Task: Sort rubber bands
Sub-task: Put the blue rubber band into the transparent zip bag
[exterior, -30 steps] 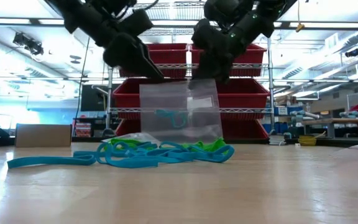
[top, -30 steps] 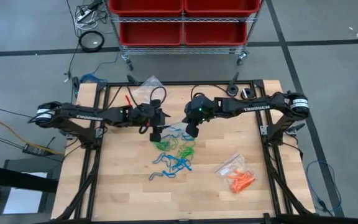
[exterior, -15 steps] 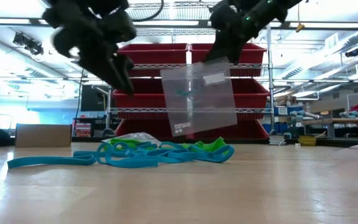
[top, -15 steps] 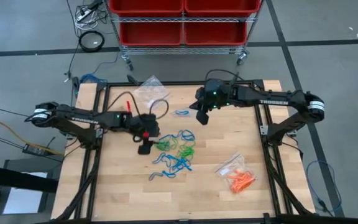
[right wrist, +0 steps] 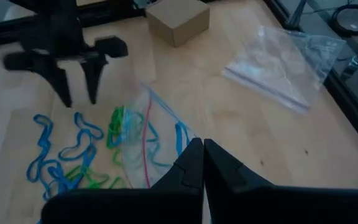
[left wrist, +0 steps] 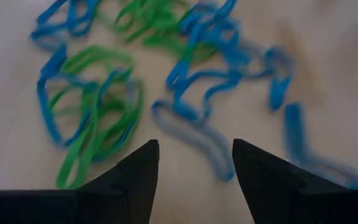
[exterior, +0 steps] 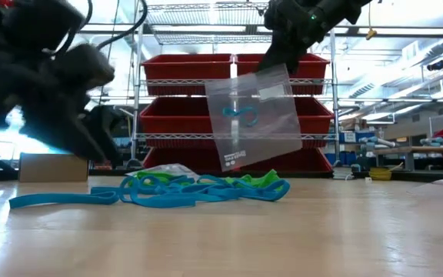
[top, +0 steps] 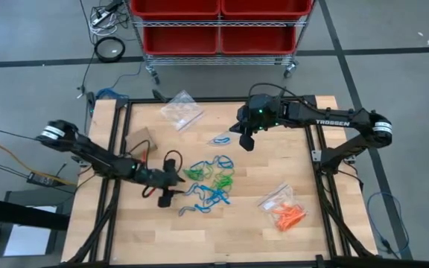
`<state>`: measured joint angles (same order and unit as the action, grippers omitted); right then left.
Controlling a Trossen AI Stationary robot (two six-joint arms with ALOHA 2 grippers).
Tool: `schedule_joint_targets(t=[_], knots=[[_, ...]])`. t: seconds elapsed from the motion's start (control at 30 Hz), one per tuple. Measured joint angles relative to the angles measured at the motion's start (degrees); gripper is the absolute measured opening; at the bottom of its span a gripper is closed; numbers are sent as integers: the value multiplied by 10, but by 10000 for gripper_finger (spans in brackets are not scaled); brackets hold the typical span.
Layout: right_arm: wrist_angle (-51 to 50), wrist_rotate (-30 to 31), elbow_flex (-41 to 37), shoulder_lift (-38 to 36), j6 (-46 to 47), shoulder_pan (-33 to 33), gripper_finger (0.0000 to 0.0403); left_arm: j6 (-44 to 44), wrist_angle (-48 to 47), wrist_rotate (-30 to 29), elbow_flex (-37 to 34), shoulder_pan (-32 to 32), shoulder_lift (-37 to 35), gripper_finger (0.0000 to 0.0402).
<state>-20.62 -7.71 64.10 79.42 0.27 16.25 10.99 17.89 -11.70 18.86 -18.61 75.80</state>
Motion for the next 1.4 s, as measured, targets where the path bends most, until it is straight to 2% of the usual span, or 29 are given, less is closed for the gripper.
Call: schedule_joint_targets(t=[0.2, 0.43, 0.57, 0.67, 0.8, 0.83, 0.97, 1.07, 1.17, 1.3, 1.4], knots=[[1, -14, 0, 1, 0, -7, 0, 30, 58, -18, -8, -30, 60, 214], [7, -16, 0, 1, 1, -28, 0, 30, 153, -41, 15, -50, 175, 213], [13, -15, 0, 1, 0, -28, 0, 46, 187, -75, 26, -50, 220, 207], [27, -26, 0, 1, 0, -28, 0, 60, 193, -75, 26, -45, 226, 163], [37, -41, 0, 1, -4, -28, 0, 64, 186, -74, 26, -44, 226, 33], [37, -43, 0, 1, -4, -28, 0, 63, 186, -74, 26, -44, 226, 19], [31, -45, 0, 1, -5, -29, 0, 62, 178, -74, 25, -44, 215, 6], [31, -47, 0, 1, -7, -30, 0, 55, 152, -74, 23, -44, 179, 4], [30, -55, 0, 1, -14, -30, 0, 37, 72, -93, 32, -50, 120, 2], [29, -58, 0, 1, -18, -30, 0, 5, -49, -128, 77, -58, 34, 1], [30, -60, 0, 1, -22, -32, 0, -45, -97, -150, 115, -59, -8, 1]])
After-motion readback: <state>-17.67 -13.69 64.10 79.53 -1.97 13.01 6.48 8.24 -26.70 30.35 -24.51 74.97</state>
